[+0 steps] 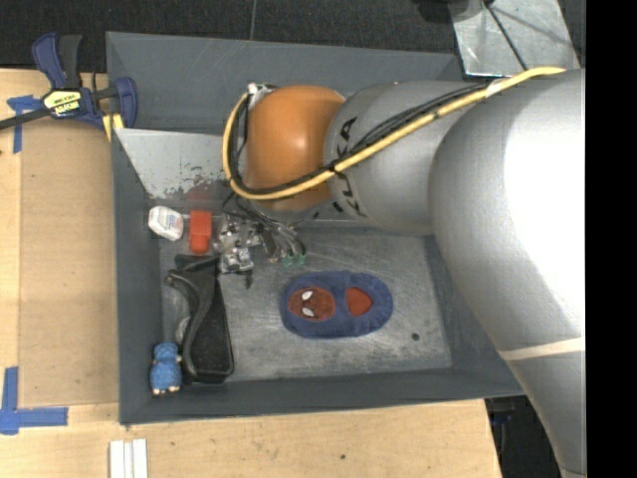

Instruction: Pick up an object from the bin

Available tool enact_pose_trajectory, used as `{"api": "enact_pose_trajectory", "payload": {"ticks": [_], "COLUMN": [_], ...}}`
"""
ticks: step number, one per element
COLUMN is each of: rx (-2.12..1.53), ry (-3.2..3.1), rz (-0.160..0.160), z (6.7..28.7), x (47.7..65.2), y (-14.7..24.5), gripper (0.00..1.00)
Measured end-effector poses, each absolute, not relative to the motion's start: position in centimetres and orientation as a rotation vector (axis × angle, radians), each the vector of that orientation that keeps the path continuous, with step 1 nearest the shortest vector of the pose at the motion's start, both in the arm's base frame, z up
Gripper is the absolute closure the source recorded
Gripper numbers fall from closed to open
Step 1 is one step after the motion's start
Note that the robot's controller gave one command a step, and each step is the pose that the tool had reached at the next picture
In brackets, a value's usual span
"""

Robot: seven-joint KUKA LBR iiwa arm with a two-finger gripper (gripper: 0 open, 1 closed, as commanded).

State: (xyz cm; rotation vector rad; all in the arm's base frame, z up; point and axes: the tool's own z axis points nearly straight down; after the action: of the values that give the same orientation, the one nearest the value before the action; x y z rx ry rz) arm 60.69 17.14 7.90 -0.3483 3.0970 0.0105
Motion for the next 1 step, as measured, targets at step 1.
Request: {"api": "enact_pose_trajectory", "payload": {"ticks": [1], "rx": [-0.346], "ry": [3.112], "rz": [0.003], "z": [12.69], "x": [60.96], "y": [17.16], "gripper": [1.0]}}
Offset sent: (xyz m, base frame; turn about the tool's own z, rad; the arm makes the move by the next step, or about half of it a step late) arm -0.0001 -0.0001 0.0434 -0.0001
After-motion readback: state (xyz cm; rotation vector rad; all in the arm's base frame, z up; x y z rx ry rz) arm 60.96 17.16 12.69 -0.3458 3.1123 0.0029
